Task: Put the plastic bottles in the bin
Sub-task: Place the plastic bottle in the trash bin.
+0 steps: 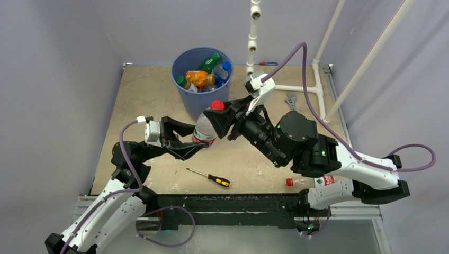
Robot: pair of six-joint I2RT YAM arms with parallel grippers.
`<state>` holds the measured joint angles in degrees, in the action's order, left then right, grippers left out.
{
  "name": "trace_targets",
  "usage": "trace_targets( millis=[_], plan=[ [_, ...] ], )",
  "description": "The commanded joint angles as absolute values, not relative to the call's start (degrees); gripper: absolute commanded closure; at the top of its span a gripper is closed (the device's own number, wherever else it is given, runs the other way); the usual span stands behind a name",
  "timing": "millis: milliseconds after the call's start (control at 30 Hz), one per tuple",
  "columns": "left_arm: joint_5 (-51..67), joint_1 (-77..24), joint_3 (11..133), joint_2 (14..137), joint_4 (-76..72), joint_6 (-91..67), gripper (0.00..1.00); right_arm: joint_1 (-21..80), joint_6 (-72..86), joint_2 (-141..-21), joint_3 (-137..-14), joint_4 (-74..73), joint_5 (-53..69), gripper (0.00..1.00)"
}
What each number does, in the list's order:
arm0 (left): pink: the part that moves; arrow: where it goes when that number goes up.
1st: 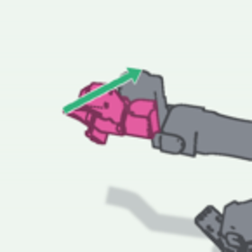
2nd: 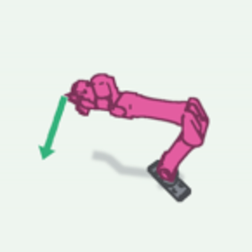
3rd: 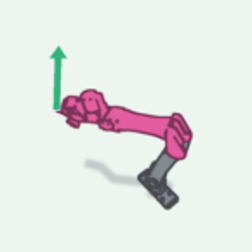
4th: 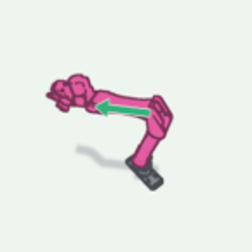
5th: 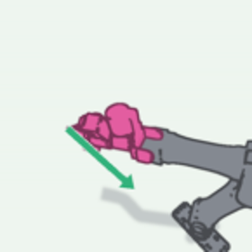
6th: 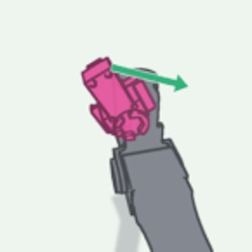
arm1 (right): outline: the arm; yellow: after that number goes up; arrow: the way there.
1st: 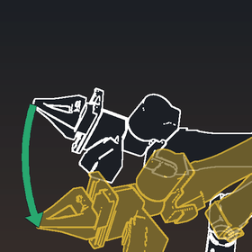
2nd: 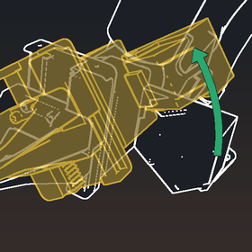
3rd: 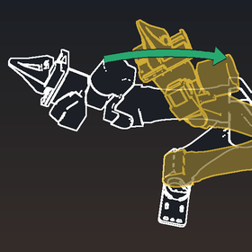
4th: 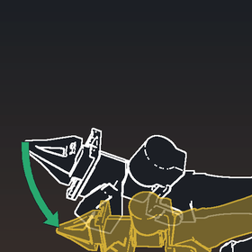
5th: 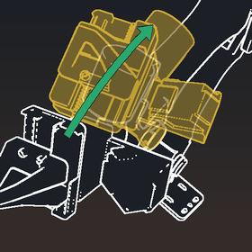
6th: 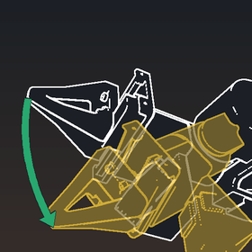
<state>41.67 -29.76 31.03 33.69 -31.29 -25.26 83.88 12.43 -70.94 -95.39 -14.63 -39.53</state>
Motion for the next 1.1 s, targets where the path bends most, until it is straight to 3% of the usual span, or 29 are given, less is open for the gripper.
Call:
trace_targets(
  millis=[0,133,200,233,333,400,467,733,1067],
  plan=[
    [40.87,-29.95,32.32,33.92,-32.1,-23.93,0.87,83.94,13.8,-69.53,-97.34,-16.13,-41.02,0.59],
    [40.61,-29.97,32.44,33.75,-31.62,-23.59,0.85,83.94,12.88,-69.67,-97.29,-15.91,-40.27,0.84],
    [40.29,-29.97,32.5,33.75,-31.21,-23.8,0.79,83.94,12.75,-69.59,-97.29,-15.79,-39.63,1.0],
    [39.81,-29.97,32.65,33.75,-30.63,-23.89,0.73,83.94,12.68,-69.38,-96.92,-15.38,-39.44,1.0],
    [38.36,-29.95,33.74,33.73,-27.55,-23.73,0.43,83.94,11.72,-67.9,-94.9,-13.04,-38.52,1.0],
    [36.06,-29.97,34.79,33.55,-25.04,-23.66,0.17,83.94,11.25,-66.24,-92.84,-10.94,-37.28,1.0],
    [32.83,-29.9,35.74,32.86,-22.19,-23.32,0.06,83.96,10.25,-64.36,-90.52,-8.31,-36.51,1.0],
    [21.29,-29.85,35.99,28.29,-17.98,-22.55,0.01,83.94,6.8,-54.37,-79.76,6.14,-35.27,1.0],
    [-9.63,-29.86,32.86,16.42,-13.4,-16.88,0.01,83.94,-11.52,-50.71,-72.15,29.7,-36.15,1.0]
  ],
)
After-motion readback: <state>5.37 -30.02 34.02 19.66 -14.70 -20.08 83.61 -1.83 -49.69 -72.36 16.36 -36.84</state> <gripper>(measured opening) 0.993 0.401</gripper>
